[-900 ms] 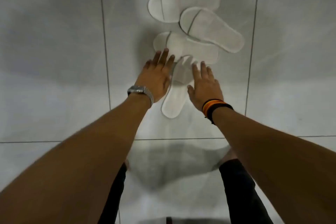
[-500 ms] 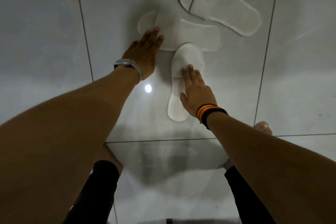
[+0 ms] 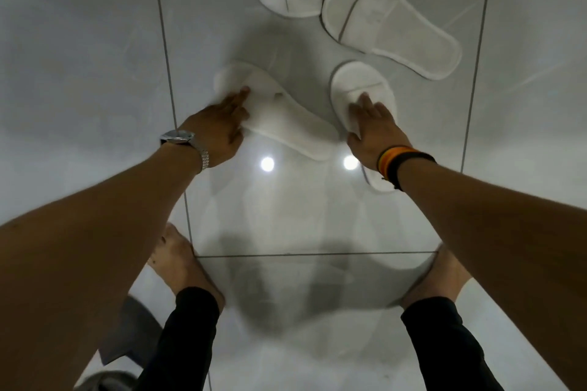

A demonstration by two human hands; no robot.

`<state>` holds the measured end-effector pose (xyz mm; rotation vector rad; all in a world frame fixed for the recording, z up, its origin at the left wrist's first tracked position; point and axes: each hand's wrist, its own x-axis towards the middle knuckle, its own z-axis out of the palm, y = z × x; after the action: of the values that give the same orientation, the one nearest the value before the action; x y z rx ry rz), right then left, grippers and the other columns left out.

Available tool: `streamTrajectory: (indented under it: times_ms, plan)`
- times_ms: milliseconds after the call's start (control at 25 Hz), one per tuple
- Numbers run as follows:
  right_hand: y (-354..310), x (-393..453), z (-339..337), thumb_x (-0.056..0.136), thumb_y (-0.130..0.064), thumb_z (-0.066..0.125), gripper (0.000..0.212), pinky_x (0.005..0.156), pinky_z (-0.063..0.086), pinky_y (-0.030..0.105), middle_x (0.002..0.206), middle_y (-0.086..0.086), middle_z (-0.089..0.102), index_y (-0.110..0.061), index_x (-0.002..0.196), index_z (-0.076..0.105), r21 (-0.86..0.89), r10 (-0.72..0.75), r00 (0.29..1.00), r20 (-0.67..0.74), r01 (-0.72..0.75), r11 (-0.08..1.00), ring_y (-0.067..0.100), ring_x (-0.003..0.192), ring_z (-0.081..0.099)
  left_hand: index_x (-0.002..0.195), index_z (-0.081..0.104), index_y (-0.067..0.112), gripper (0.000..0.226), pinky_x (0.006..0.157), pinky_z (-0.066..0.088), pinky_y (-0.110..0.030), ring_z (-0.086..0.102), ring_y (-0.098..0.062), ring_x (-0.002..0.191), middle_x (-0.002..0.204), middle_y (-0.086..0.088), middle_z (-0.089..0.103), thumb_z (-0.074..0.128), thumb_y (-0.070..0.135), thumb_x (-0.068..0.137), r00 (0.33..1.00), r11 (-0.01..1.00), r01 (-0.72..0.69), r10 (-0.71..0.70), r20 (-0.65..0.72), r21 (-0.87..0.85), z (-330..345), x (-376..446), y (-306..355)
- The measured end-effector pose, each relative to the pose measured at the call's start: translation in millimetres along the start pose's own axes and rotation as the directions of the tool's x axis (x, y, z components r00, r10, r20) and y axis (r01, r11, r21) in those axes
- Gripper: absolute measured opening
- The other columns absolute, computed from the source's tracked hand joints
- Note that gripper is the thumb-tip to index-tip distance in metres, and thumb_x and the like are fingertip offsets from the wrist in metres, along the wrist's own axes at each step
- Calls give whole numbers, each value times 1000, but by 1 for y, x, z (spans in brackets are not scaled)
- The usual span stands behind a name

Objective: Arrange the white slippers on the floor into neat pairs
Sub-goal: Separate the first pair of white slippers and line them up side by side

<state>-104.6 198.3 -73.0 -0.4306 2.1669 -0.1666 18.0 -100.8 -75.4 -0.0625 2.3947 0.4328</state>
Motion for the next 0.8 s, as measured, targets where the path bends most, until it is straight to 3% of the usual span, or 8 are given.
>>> streamTrajectory:
  times_ms: [240, 320, 440, 560, 680, 720, 800]
  plan:
    - [-50, 21, -8, 95, -16, 44, 68, 121, 19, 37, 165, -7, -3, -20, 155, 12, 60, -117, 993, -1, 117, 991, 21, 152, -2, 145, 43, 18, 47, 113, 40, -46, 27, -23, 151, 170, 3, 1, 44, 30, 100, 989, 989, -142, 143, 27, -46, 19, -10, 41]
    - [-48, 6, -5, 94, -14, 46, 69, 120, 20, 36, 165, -5, 1, -18, 155, 15, 124, -133, 989, -62, 140, 982, 21, 152, 2, 148, 41, 18, 49, 115, 38, -45, 24, -23, 152, 170, 2, 2, 45, 24, 99, 982, 982, -188, 189, 15, -35, 20, -13, 48]
    - [-36, -34, 23, 90, -14, 52, 72, 118, 24, 38, 165, 3, 9, -17, 154, 19, 237, 6, 975, -221, 48, 970, 27, 151, 10, 157, 25, 17, 70, 121, 31, -45, 19, -27, 154, 170, -3, 1, 52, 9, 92, 979, 978, -197, 200, -42, 65, 15, -10, 54]
    - [-29, -65, 62, 89, -22, 56, 77, 115, 34, 51, 164, 8, 6, -17, 154, 14, 213, 181, 971, -159, -145, 966, 31, 150, 9, 160, 1, 17, 100, 125, 7, -43, -4, -29, 156, 169, -7, -11, 49, -13, 78, 950, 928, -276, 304, -77, 252, -3, 13, 63]
    - [-23, -63, 85, 89, -28, 56, 79, 108, 38, 57, 164, 8, 5, -16, 153, 13, 121, 219, 971, -99, -206, 971, 29, 150, 9, 159, -10, 20, 94, 126, 9, -46, -9, -29, 155, 168, -6, -16, 31, -9, 80, 868, 764, -477, 488, 93, 434, -17, 57, 80]
    - [-20, -57, 85, 89, -29, 56, 79, 110, 35, 57, 164, 8, 4, -16, 154, 12, 113, 224, 969, -102, -212, 971, 28, 151, 9, 159, -11, 20, 90, 126, 10, -47, -8, -29, 155, 168, -6, -16, 33, -6, 85, 853, 724, -508, 496, 160, 467, -17, 70, 83]
    - [-14, -45, 78, 90, -29, 54, 78, 112, 31, 57, 164, 8, 4, -16, 154, 11, 88, 216, 967, -135, -205, 975, 27, 151, 7, 158, -11, 22, 103, 125, 16, -47, -5, -27, 156, 168, -4, -14, 60, 1, 87, 885, 764, -464, 421, 199, 449, -11, 86, 81]
